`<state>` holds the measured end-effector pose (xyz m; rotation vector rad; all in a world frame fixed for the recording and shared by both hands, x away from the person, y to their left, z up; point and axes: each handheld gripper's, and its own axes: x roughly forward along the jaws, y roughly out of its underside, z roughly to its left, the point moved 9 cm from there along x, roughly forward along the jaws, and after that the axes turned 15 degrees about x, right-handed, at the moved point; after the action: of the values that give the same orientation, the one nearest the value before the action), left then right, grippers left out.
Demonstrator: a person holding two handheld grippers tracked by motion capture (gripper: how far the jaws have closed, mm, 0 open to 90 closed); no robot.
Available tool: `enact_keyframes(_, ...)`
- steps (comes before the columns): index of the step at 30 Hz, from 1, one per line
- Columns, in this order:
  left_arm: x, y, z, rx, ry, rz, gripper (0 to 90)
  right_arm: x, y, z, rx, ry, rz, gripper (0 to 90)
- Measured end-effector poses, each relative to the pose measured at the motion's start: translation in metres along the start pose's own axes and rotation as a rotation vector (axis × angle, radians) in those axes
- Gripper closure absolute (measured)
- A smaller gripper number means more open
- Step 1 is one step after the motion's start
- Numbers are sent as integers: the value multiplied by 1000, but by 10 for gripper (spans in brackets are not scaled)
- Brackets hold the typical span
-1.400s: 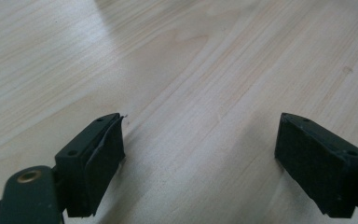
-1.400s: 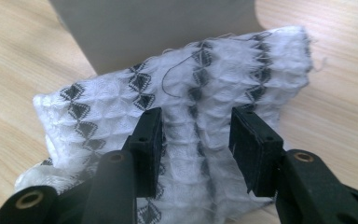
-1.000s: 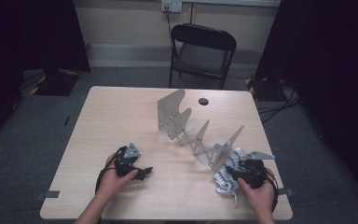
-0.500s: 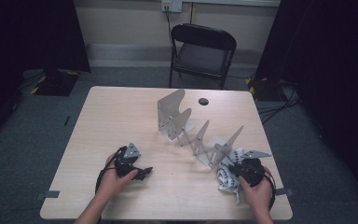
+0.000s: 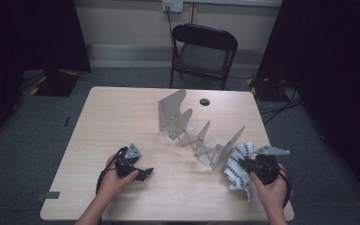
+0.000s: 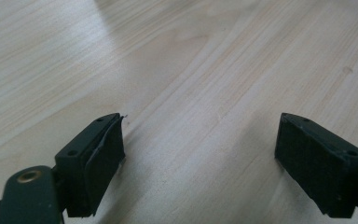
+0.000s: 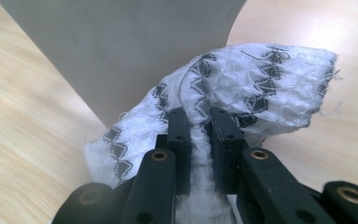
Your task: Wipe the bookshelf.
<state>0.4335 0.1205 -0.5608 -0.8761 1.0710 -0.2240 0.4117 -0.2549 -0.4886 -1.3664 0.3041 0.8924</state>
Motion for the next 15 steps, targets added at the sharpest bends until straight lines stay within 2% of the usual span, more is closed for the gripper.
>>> enact_keyframes(4,0,0,0,0,0,0,152,-23,-31,3,-31,18,-55,803)
enact_keyframes(8,0,0,0,0,0,0,152,-38,-60,11,-64,22,-103,803)
enact_keyframes(11,0,0,0,0,0,0,152,-39,-72,20,-83,10,-123,802)
enact_keyframes(15,0,0,0,2,0,2,152,-25,-67,21,-81,14,-95,801)
